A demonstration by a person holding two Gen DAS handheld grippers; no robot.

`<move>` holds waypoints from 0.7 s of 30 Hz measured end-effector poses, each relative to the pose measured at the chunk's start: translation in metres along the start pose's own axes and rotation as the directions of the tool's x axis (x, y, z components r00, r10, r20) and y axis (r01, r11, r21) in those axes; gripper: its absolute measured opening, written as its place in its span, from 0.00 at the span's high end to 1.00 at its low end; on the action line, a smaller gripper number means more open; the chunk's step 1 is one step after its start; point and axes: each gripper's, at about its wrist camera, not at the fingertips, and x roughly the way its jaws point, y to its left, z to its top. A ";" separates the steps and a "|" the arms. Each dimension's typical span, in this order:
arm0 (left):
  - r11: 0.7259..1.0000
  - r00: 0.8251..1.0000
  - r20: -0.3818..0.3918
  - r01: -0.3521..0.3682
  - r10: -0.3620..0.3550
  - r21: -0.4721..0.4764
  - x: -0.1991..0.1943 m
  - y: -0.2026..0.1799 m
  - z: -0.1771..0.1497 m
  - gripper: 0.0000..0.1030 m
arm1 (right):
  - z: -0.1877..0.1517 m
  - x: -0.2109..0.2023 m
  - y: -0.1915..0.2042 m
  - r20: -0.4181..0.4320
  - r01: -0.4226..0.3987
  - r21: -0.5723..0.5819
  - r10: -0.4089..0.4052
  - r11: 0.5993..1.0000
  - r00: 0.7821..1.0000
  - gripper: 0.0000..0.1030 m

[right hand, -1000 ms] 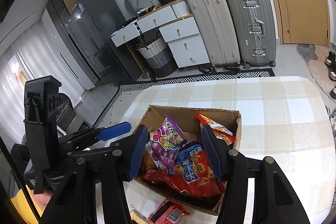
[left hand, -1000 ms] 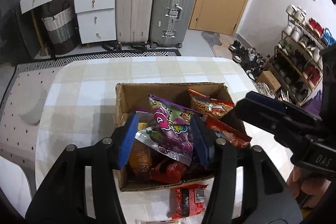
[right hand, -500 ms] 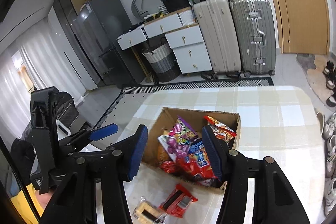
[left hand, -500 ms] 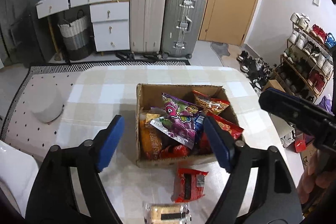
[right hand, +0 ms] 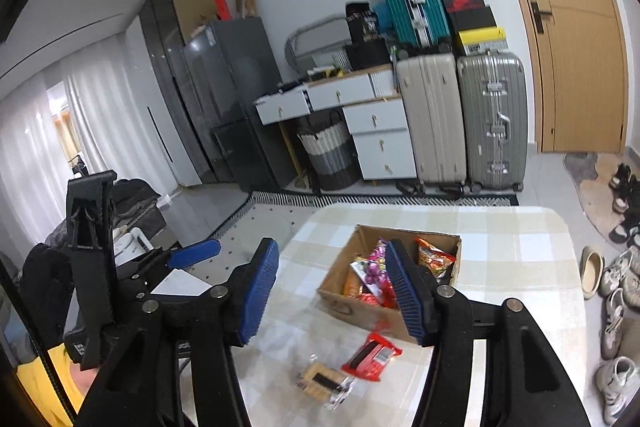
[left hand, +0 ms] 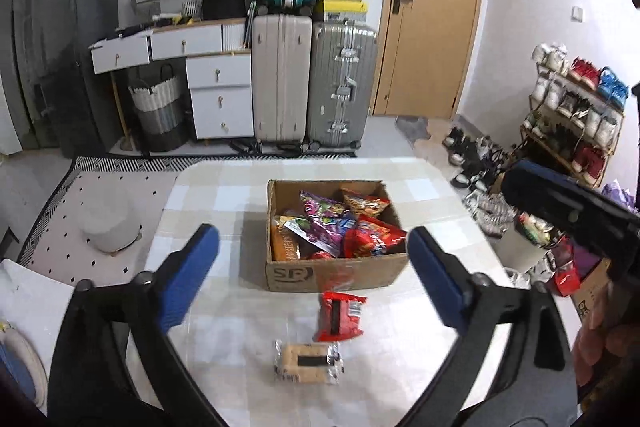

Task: Organize snacks
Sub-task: 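Open both tools to drop the bags into the box and withdraw, then move the open left tool toward the cracker pack on the table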

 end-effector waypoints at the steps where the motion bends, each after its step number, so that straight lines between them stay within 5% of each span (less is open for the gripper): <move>1: 1.000 1.000 0.021 -0.001 0.001 0.002 -0.014 -0.002 -0.003 0.00 | -0.006 -0.012 0.007 0.019 -0.005 -0.005 0.005 1.000 1.000 0.35; 6: 0.999 0.992 0.120 -0.033 0.030 0.027 -0.081 -0.010 -0.034 0.00 | -0.038 -0.055 0.028 0.088 -0.026 -0.023 0.028 0.999 0.996 0.31; 10: 0.999 0.985 0.167 -0.029 0.030 -0.014 -0.120 -0.004 -0.069 0.00 | -0.070 -0.088 0.037 0.173 -0.007 -0.017 0.010 1.000 0.985 0.15; 21: 0.994 0.989 0.107 -0.092 0.098 -0.054 -0.100 0.031 -0.169 0.00 | -0.162 -0.106 0.036 0.229 0.048 -0.042 -0.037 0.998 0.973 0.01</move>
